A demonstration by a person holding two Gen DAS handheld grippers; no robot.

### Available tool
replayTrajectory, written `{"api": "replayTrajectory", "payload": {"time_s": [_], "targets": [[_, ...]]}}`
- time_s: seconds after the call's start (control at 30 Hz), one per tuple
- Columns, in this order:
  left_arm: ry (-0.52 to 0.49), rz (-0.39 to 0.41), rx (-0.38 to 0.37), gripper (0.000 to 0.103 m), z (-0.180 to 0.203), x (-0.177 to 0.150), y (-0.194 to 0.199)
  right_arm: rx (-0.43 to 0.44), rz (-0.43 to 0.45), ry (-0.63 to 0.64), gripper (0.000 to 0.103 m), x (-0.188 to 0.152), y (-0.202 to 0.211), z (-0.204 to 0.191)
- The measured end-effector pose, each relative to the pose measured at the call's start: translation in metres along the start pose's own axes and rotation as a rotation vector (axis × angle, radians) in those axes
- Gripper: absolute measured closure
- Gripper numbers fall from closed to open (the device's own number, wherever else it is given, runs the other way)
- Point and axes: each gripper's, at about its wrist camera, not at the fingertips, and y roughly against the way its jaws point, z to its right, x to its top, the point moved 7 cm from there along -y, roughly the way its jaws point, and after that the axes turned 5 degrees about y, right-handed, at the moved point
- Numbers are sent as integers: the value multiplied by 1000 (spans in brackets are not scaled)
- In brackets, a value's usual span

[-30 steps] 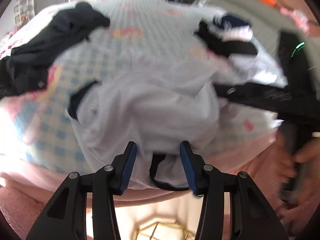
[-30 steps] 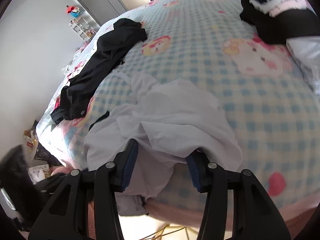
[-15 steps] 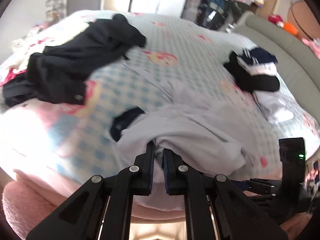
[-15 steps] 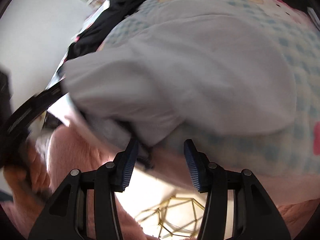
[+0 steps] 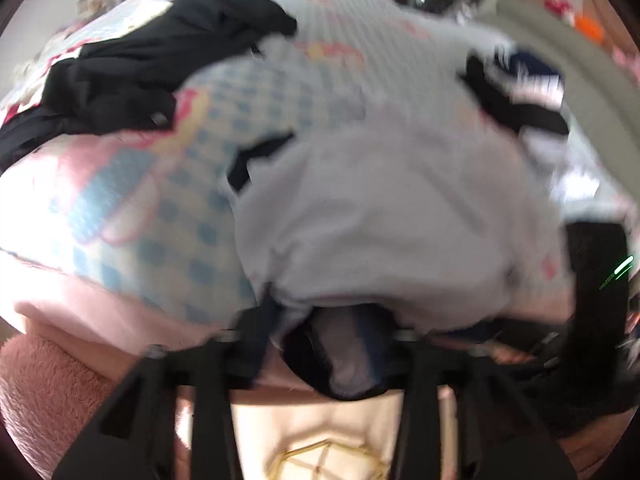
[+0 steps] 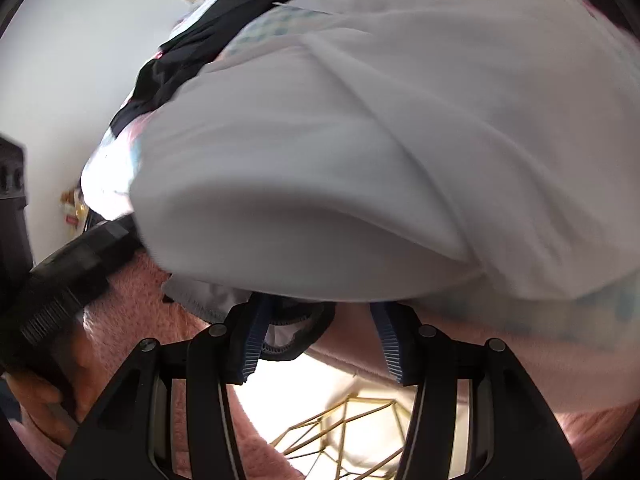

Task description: Fold clothes

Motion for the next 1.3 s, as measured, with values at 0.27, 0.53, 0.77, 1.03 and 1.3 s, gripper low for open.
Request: {"api": "replayTrajectory", "payload": {"time_s": [0.27,0.53,0.77,1.03,1.3], "targets": [[50,139,-194,92,15,28,57,135,-51,-27,65,-20,-3,-9],[23,225,-212,92,34,35,91,51,37,-57,57,-12,9,3],[90,206,-260,92,18,22,90,-126,180,-81,77,-9,44,27],[45,39,-361,91,39,1,53,-355,403,-84,96,10,116,36],[-45,8,-365,90,91,-2,36,-501,641,-37,98,18,209,41]]}}
